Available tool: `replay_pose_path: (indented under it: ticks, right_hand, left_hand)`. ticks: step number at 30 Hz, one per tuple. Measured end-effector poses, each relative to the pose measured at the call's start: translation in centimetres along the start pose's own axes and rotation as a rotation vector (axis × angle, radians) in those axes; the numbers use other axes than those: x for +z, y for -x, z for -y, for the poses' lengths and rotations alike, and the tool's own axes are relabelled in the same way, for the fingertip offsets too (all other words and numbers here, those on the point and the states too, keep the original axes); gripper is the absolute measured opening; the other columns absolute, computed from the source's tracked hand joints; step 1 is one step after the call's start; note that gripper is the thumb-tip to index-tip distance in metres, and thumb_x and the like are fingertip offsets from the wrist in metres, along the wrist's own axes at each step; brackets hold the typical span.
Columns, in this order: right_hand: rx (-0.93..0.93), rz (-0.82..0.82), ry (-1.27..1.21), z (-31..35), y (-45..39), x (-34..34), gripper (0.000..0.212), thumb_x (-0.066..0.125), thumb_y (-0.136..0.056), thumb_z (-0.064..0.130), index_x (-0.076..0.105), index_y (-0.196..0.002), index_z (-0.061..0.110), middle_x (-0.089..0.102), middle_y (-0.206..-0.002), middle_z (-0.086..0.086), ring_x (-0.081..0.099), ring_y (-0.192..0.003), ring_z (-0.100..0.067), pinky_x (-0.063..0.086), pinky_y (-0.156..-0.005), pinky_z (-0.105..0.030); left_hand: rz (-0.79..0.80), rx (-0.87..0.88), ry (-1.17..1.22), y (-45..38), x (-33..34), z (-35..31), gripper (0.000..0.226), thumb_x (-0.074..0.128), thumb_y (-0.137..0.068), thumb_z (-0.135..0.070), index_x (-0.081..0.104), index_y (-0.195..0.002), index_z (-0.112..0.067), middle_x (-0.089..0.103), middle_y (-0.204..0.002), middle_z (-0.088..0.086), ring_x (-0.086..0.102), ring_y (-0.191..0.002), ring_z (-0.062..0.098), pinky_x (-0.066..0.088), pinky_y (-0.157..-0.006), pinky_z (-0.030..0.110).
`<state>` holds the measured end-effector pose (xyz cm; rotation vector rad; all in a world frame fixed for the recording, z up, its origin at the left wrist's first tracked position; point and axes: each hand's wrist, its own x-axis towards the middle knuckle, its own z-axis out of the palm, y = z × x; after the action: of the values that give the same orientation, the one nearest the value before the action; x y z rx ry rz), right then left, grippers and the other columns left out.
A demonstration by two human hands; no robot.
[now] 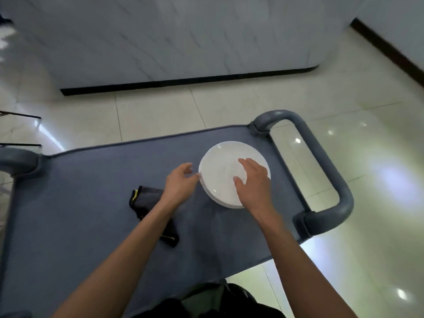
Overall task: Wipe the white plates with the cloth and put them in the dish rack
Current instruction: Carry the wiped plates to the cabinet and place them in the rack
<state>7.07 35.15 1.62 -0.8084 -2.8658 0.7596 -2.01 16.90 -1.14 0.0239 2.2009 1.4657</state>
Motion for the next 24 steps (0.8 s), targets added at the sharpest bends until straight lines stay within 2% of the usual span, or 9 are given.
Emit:
replay_pose_path:
  ticks: [2, 4, 7, 11, 15, 18, 21, 24]
  right_hand:
    - [0.09, -0.008, 0.007, -2.1, -0.5, -1.0, 0.06, 0.062, -0.094, 0.027, 0.039, -0.15, 0.02, 0.035, -0.157, -0.003, 0.028, -0.143, -0.026, 0.026, -0.119, -0.045]
    - [0.158, 0.008, -0.01, -3.7, -1.0, -1.6, 0.066, 0.061, -0.094, 0.031, 0.032, -0.152, 0.019, 0.033, -0.158, -0.006, 0.027, -0.144, -0.028, 0.026, -0.119, -0.048]
    - [0.207, 0.046, -0.078, -5.2, -1.7, -2.1, 0.07, 0.062, -0.093, 0.035, 0.029, -0.151, 0.019, 0.038, -0.153, -0.007, 0.031, -0.141, -0.03, 0.031, -0.115, -0.051]
    - [0.194, 0.081, -0.21, -5.9, -2.3, -1.9, 0.065, 0.064, -0.092, 0.029, 0.033, -0.147, 0.019, 0.046, -0.145, -0.004, 0.039, -0.134, -0.029, 0.039, -0.109, -0.046]
    - [0.181, 0.082, -0.244, -6.3, -2.5, -1.3, 0.065, 0.064, -0.093, 0.026, 0.03, -0.147, 0.018, 0.044, -0.146, -0.003, 0.037, -0.134, -0.029, 0.038, -0.107, -0.044]
    - [0.187, 0.065, -0.277, -6.6, -2.7, -1.1, 0.066, 0.066, -0.091, 0.026, 0.032, -0.147, 0.018, 0.044, -0.147, -0.003, 0.035, -0.136, -0.028, 0.038, -0.111, -0.047]
    - [0.213, 0.068, -0.31, -6.6, -2.7, -0.7, 0.073, 0.065, -0.091, 0.025, 0.026, -0.151, 0.019, 0.04, -0.15, -0.005, 0.03, -0.139, -0.029, 0.034, -0.114, -0.051]
    - [0.232, 0.038, -0.322, -6.5, -2.5, -0.2, 0.077, 0.064, -0.091, 0.024, 0.022, -0.154, 0.02, 0.039, -0.149, -0.007, 0.029, -0.137, -0.029, 0.032, -0.115, -0.048]
  left_hand:
    - [0.031, -0.005, -0.009, -0.3, 1.4, -0.9, 0.045, 0.065, -0.093, -0.025, 0.057, -0.137, -0.018, 0.061, -0.131, -0.003, 0.06, -0.118, 0.017, 0.053, -0.097, 0.041]
    - [0.029, 0.008, -0.024, -0.6, 2.7, -1.5, 0.031, 0.065, -0.091, -0.021, 0.062, -0.122, -0.023, 0.067, -0.118, -0.006, 0.064, -0.109, 0.017, 0.054, -0.09, 0.037]
    - [0.0, -0.008, -0.051, -0.7, 4.1, -2.0, 0.028, 0.064, -0.088, -0.02, 0.058, -0.115, -0.027, 0.064, -0.105, -0.012, 0.064, -0.102, 0.019, 0.055, -0.088, 0.04]
    - [-0.034, -0.049, -0.077, -1.0, 5.0, -2.1, 0.041, 0.064, -0.088, -0.021, 0.055, -0.128, -0.027, 0.063, -0.116, -0.007, 0.061, -0.105, 0.02, 0.054, -0.088, 0.041]
    - [-0.081, -0.044, -0.074, -1.0, 6.0, -2.1, 0.042, 0.064, -0.086, -0.019, 0.054, -0.126, -0.028, 0.062, -0.117, -0.008, 0.06, -0.106, 0.02, 0.051, -0.082, 0.036]
    - [-0.113, -0.048, -0.069, -1.0, 6.6, -2.1, 0.044, 0.064, -0.084, -0.019, 0.056, -0.126, -0.027, 0.063, -0.118, -0.005, 0.059, -0.109, 0.024, 0.054, -0.091, 0.045]
    - [-0.141, -0.052, -0.051, -0.8, 7.1, -2.1, 0.047, 0.063, -0.079, -0.022, 0.056, -0.125, -0.029, 0.063, -0.116, -0.005, 0.059, -0.109, 0.024, 0.054, -0.091, 0.047]
    - [-0.16, -0.054, -0.062, -0.5, 7.6, -2.1, 0.051, 0.061, -0.075, -0.025, 0.053, -0.125, -0.033, 0.061, -0.115, -0.005, 0.056, -0.113, 0.027, 0.053, -0.092, 0.05]
